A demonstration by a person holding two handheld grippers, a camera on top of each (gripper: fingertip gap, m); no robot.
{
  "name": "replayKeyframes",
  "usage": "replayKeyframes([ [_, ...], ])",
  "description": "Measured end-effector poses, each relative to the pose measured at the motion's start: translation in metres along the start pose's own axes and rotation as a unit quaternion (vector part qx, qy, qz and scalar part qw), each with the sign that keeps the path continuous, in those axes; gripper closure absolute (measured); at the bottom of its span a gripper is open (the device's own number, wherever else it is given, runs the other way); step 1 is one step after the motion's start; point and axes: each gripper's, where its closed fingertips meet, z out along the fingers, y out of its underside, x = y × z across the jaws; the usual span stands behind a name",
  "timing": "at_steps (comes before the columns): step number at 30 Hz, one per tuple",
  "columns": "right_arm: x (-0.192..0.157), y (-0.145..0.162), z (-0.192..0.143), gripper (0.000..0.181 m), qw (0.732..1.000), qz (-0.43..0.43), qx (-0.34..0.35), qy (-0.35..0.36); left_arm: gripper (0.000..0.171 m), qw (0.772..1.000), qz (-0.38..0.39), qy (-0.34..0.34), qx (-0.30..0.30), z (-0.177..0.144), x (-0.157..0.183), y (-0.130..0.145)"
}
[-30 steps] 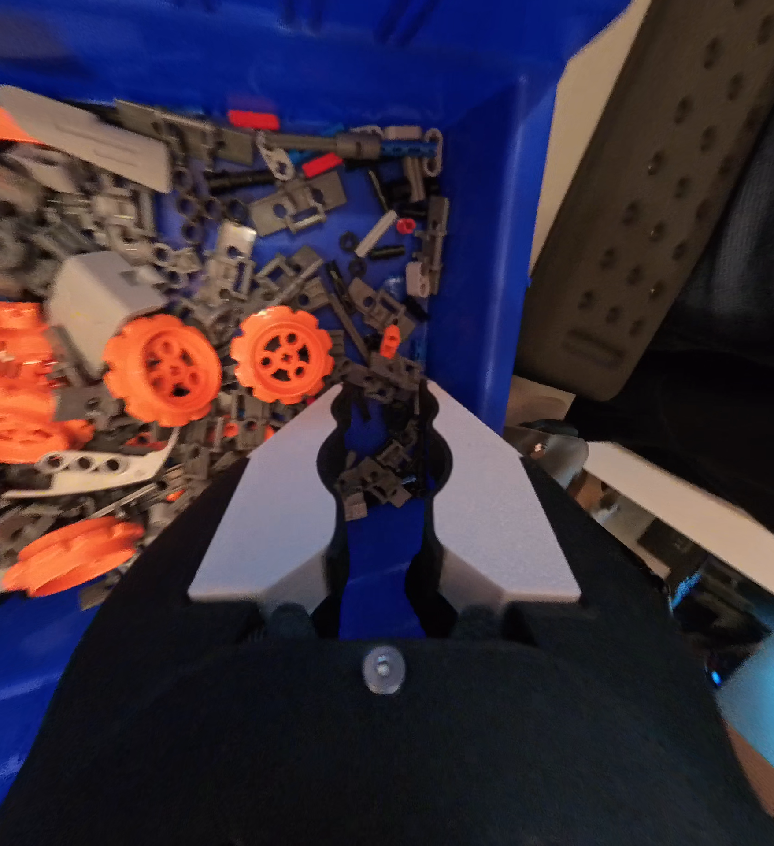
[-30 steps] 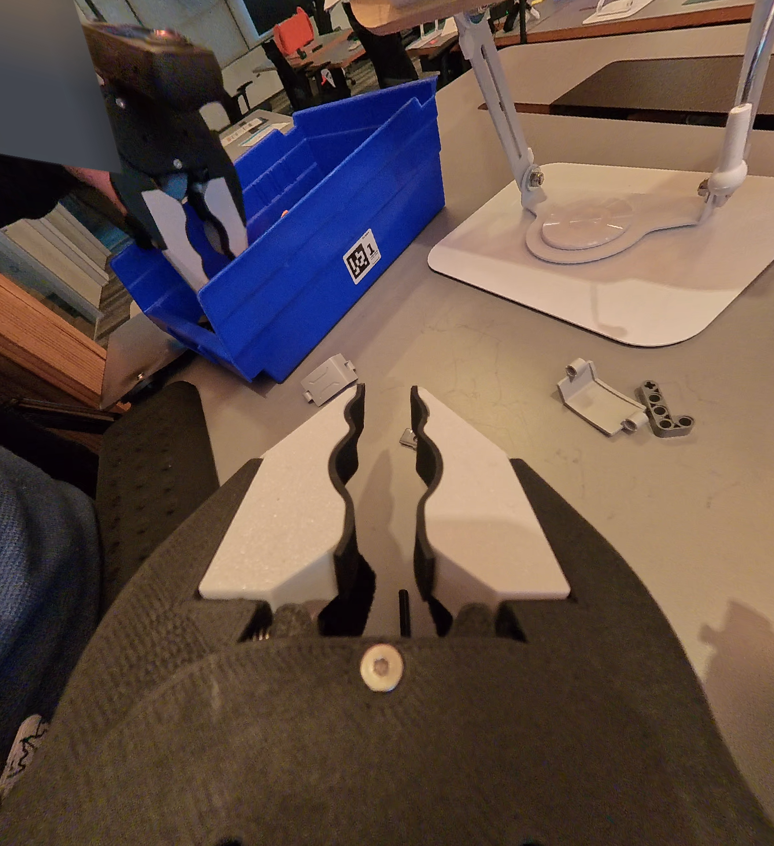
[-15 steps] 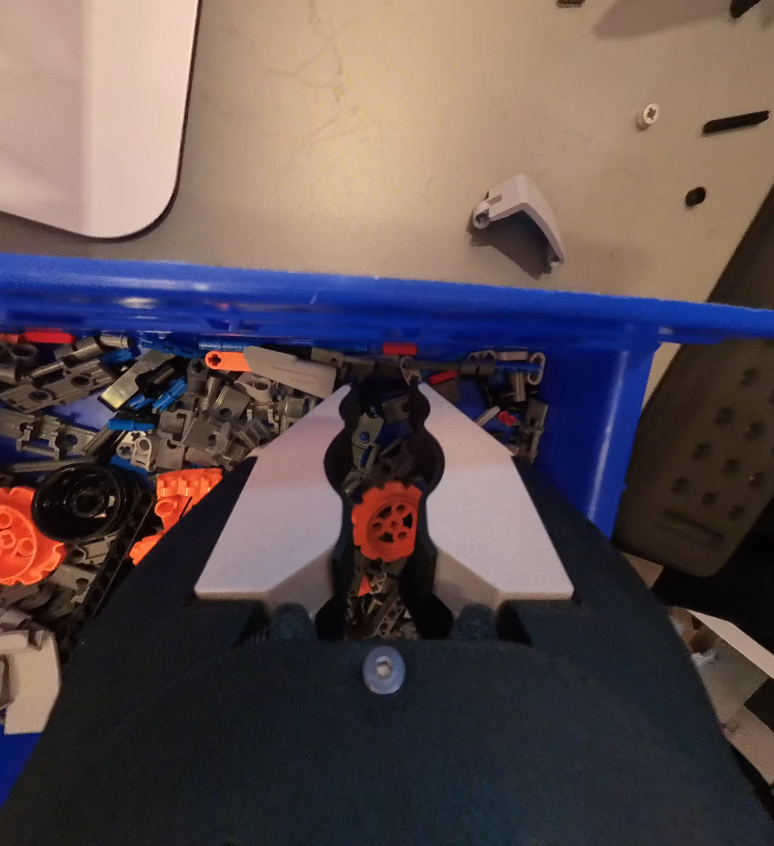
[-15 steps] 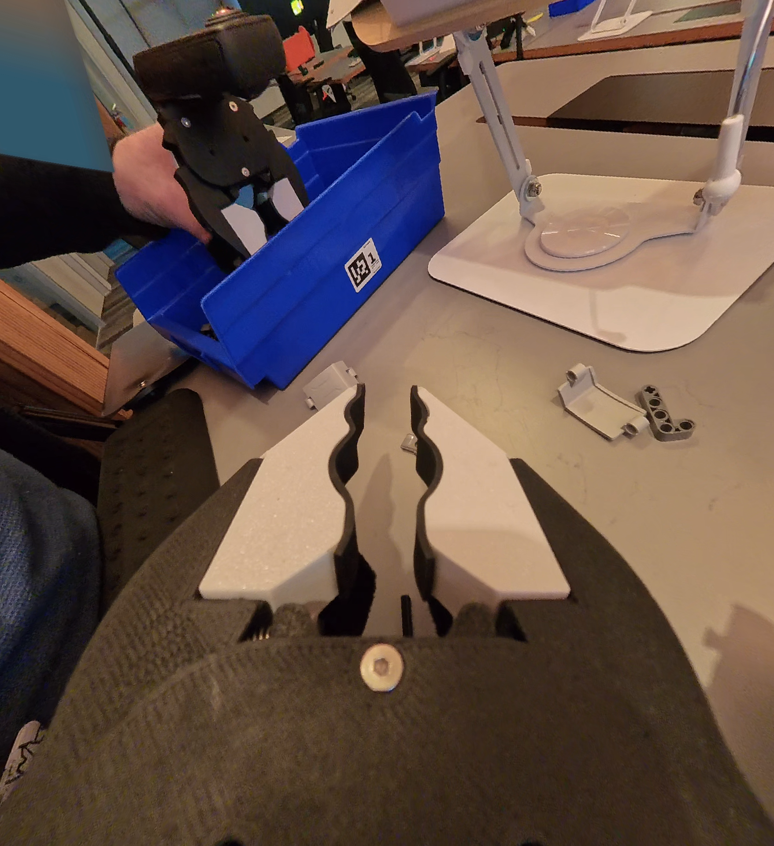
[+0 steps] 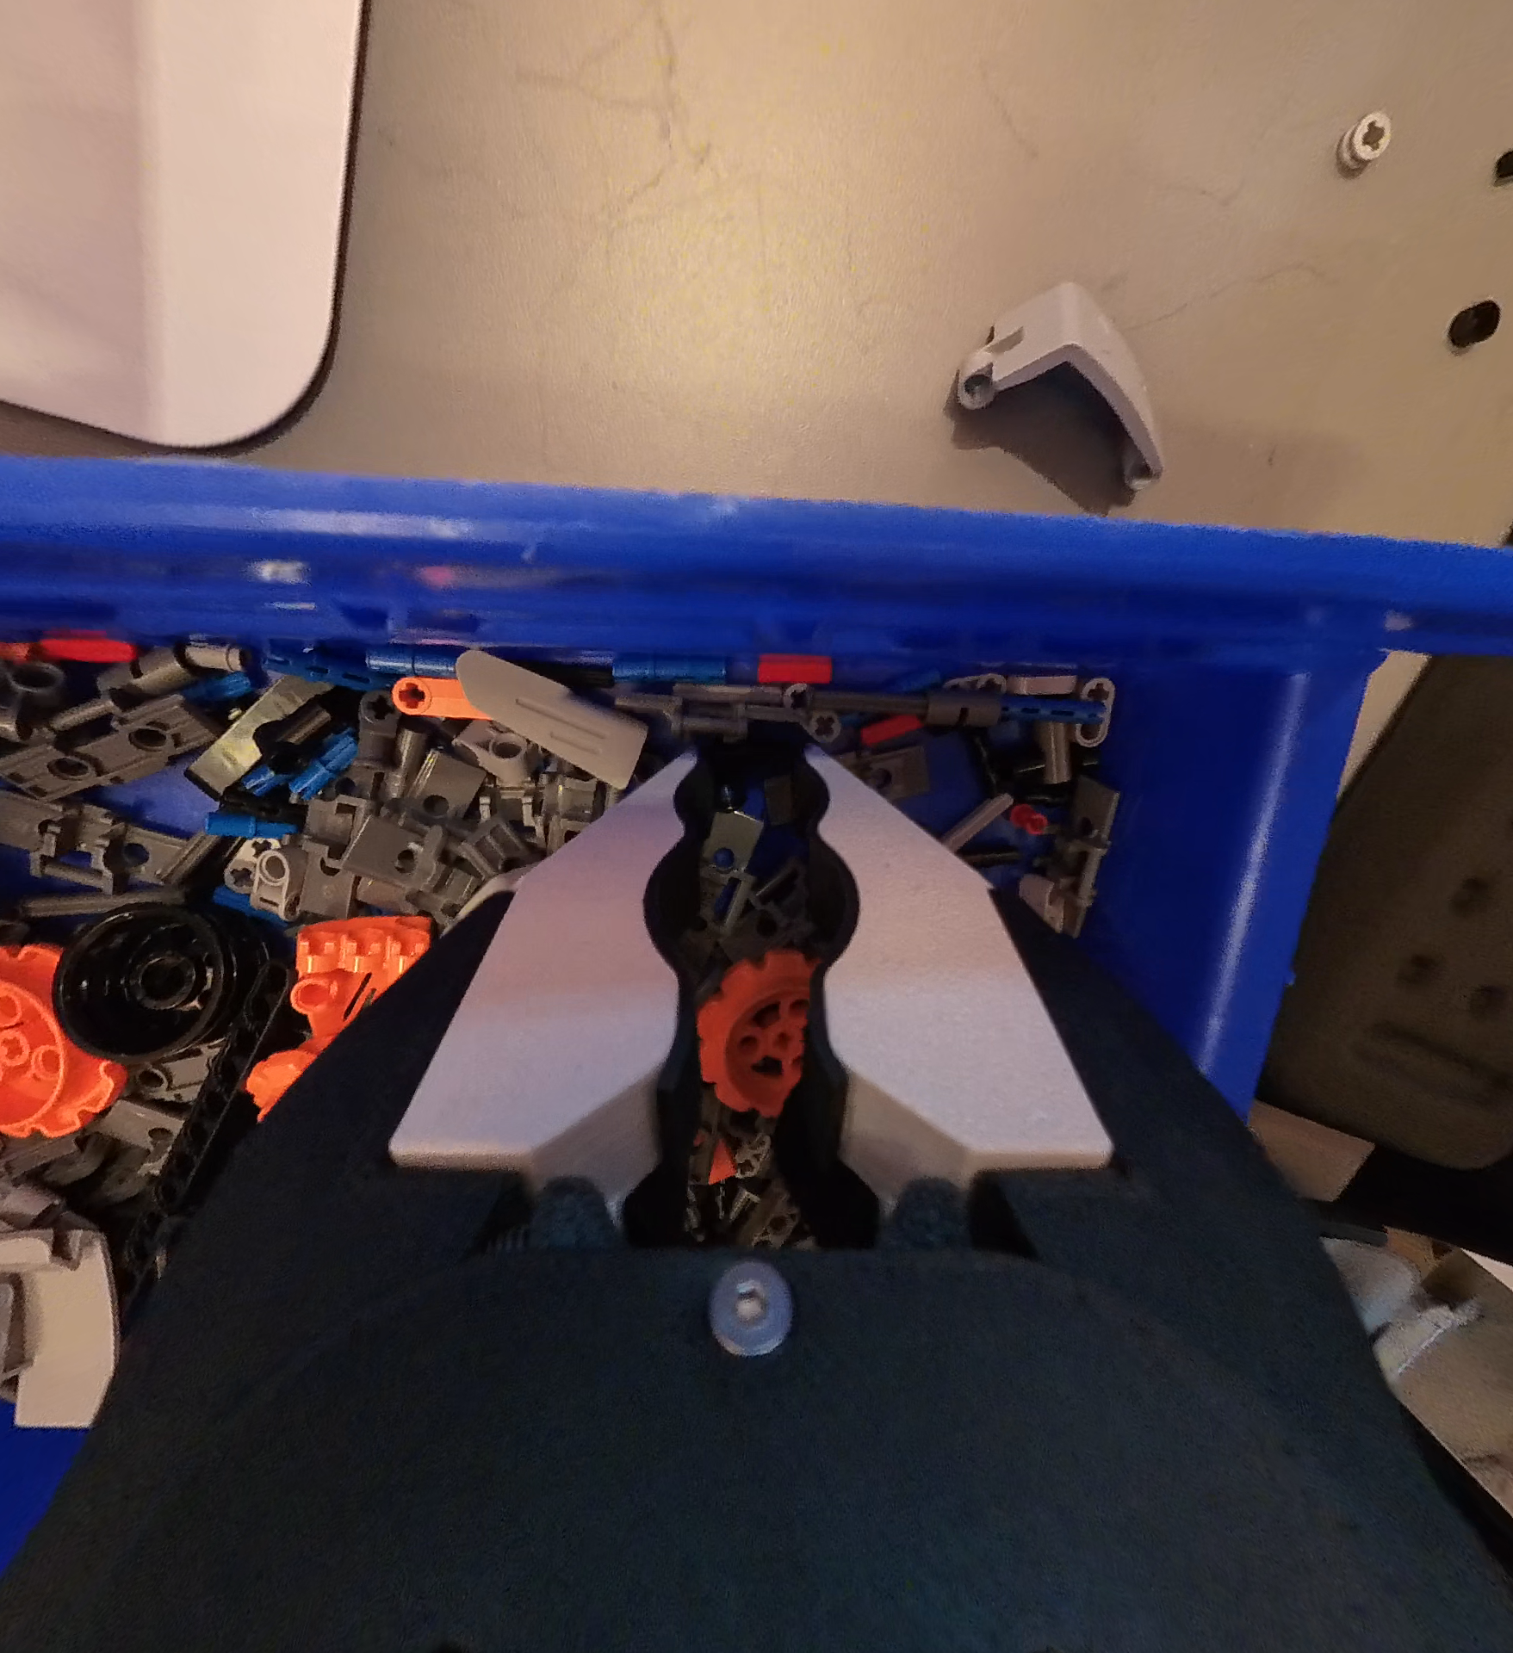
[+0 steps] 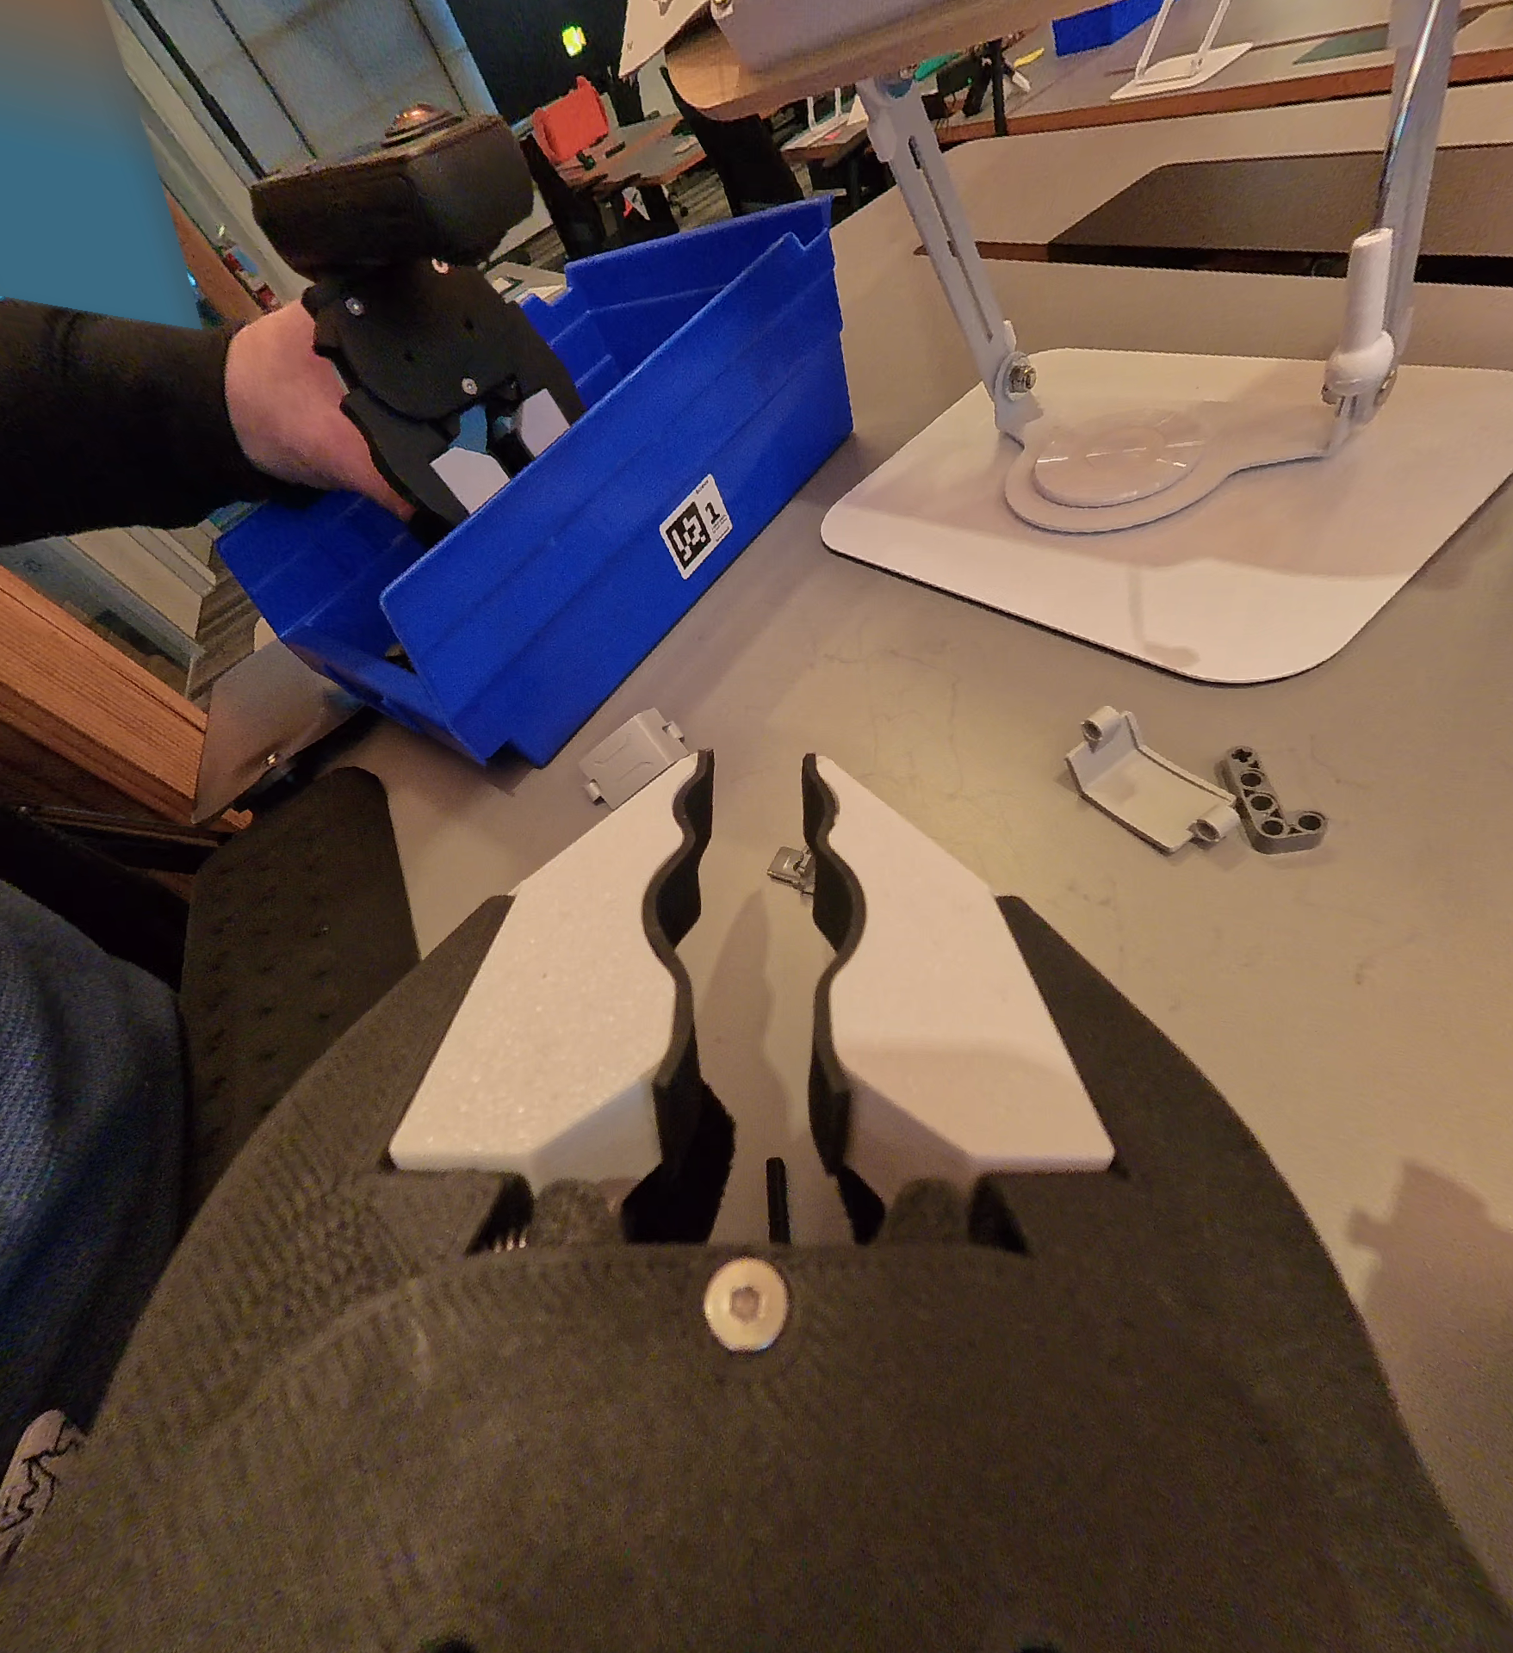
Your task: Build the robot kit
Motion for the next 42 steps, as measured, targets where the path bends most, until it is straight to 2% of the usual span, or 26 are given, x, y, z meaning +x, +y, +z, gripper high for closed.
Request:
replayKeyframes([
  [2,0.000,-0.001,0.000,0.164,1.000,-0.002,0.000,0.000,0.166,1.000,-0.002,0.002,-0.003,-0.002,0.001,0.002],
  [8,0.000,-0.002,-0.002,0.164,1.000,-0.003,0.002,0.001,0.165,1.000,-0.005,0.006,0.007,-0.006,0.006,0.005],
  [10,0.000,-0.003,-0.003,0.164,1.000,-0.004,0.002,0.002,0.156,1.000,-0.005,0.002,0.004,-0.004,0.006,0.005],
  [14,-0.001,-0.001,-0.004,0.164,1.000,-0.004,0.002,0.003,0.164,1.000,0.015,0.003,-0.010,0.000,0.008,0.009],
  [20,0.001,0.000,-0.008,0.165,1.000,-0.002,0.006,0.008,0.165,1.000,0.016,0.004,-0.006,0.000,0.011,0.010],
  [24,-0.001,-0.003,-0.011,0.165,1.000,-0.006,0.006,0.008,0.165,1.000,0.005,-0.002,0.012,-0.014,0.009,0.007],
  [26,-0.001,-0.004,-0.012,0.164,1.000,-0.007,0.007,0.009,0.165,1.000,-0.001,-0.004,0.031,-0.031,0.012,-0.001],
  [28,0.000,-0.005,-0.015,0.164,1.000,-0.009,0.008,0.012,0.165,0.998,-0.002,0.000,0.064,-0.055,0.023,-0.021],
  [31,0.005,-0.008,-0.021,0.165,1.000,-0.008,0.013,0.019,0.166,0.990,0.016,0.033,0.133,-0.093,0.064,-0.071],
  [33,0.009,-0.010,-0.025,0.165,1.000,-0.009,0.015,0.024,0.165,0.986,0.041,0.042,0.155,-0.100,0.094,-0.100],
  [36,0.016,-0.011,-0.029,0.165,0.999,-0.011,0.016,0.033,0.165,0.985,0.055,0.061,0.149,-0.075,0.133,-0.124],
  [39,0.017,-0.012,-0.031,0.165,0.999,-0.013,0.017,0.037,0.165,0.992,0.072,0.036,0.095,-0.028,0.146,-0.122],
  [42,0.016,-0.012,-0.031,0.164,0.999,-0.015,0.015,0.039,0.165,0.994,0.086,0.009,0.065,0.012,0.158,-0.122],
])
